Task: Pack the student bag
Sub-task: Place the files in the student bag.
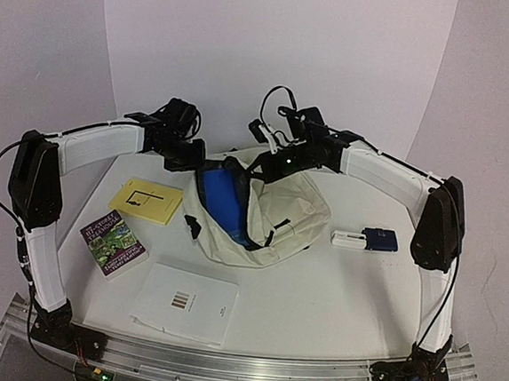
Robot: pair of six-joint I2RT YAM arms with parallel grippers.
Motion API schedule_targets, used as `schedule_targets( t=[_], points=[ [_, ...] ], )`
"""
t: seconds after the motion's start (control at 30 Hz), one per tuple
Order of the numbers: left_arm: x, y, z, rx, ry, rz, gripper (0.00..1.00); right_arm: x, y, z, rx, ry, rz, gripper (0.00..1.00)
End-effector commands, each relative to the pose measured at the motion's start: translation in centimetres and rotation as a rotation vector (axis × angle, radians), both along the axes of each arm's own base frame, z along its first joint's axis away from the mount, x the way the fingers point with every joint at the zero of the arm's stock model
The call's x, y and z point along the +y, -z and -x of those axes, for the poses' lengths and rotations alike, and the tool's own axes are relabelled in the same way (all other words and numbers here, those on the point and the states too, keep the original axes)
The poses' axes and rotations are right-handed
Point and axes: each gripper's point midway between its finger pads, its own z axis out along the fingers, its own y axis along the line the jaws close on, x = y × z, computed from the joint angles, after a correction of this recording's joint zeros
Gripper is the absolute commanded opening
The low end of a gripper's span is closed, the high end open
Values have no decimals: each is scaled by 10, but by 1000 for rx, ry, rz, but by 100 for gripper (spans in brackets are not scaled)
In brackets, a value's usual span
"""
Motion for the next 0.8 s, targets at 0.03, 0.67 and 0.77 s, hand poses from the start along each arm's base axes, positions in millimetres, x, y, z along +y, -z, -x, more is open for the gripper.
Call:
schedule_targets(
  t=[0.03, 0.67, 0.77],
  points=[
    [3, -32, 5, -104, -6, -152, 0, 6, 49, -8, 29, 11, 71, 0],
    [75, 58, 8, 154, -123, 10, 1, -55, -15, -86, -322, 216, 224, 0],
    [81, 75, 11, 186, -131, -6, 4, -71, 3, -102, -381, 260, 352, 0]
  ],
)
